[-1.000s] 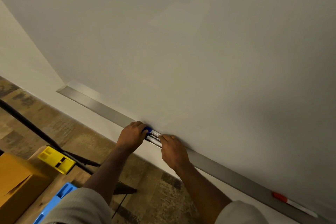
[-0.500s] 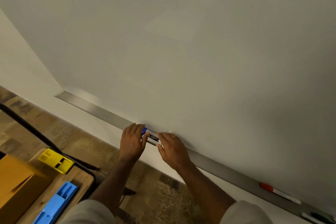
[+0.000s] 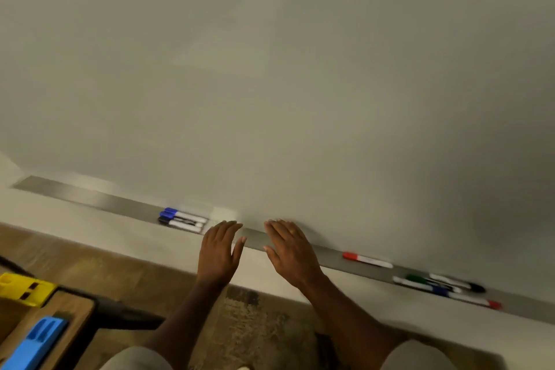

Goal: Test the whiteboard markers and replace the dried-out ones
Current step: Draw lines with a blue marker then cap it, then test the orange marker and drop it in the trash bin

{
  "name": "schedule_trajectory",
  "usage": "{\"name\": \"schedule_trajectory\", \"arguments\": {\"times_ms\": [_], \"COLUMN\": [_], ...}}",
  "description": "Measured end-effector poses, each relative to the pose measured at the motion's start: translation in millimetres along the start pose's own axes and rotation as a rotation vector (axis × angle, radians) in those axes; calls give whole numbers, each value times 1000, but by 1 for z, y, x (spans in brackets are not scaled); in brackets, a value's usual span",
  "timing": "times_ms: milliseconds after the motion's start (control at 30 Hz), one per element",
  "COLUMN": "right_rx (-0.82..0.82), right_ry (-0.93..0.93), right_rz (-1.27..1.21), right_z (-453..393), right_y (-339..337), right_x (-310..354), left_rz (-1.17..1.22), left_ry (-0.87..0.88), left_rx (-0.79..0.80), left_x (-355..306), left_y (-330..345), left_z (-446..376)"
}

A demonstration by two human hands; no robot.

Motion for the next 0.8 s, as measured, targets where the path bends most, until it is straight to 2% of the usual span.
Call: {"name": "schedule_trajectory", "arguments": {"times_ms": [233,400,633,800], "right_rx": [4,31,125,208], "right_ry": [172,287,446,453], "right_rz": [151,278,338,326], "right_z": [91,164,198,196], "right_y": [-76,-105,-122,-114], "right_x": [-112,-179,-233,-253], "left_rz": [159,132,-86,-219], "left_ry": [270,483,614,688], "left_rx": [153,328,462,481], "left_x": [-147,-226,-267,-264], "left_y": [71,125,183,208], "left_z": [-5,4,20,27]}}
Point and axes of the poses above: each hand's wrist, its own z-axis away from the middle knuckle, its own y-axis out of the palm, x = y × z, the point moved 5 cm from there along -z, towards the middle knuckle, and after that the axes turned 12 degrees about -x, right-handed, at the moved point
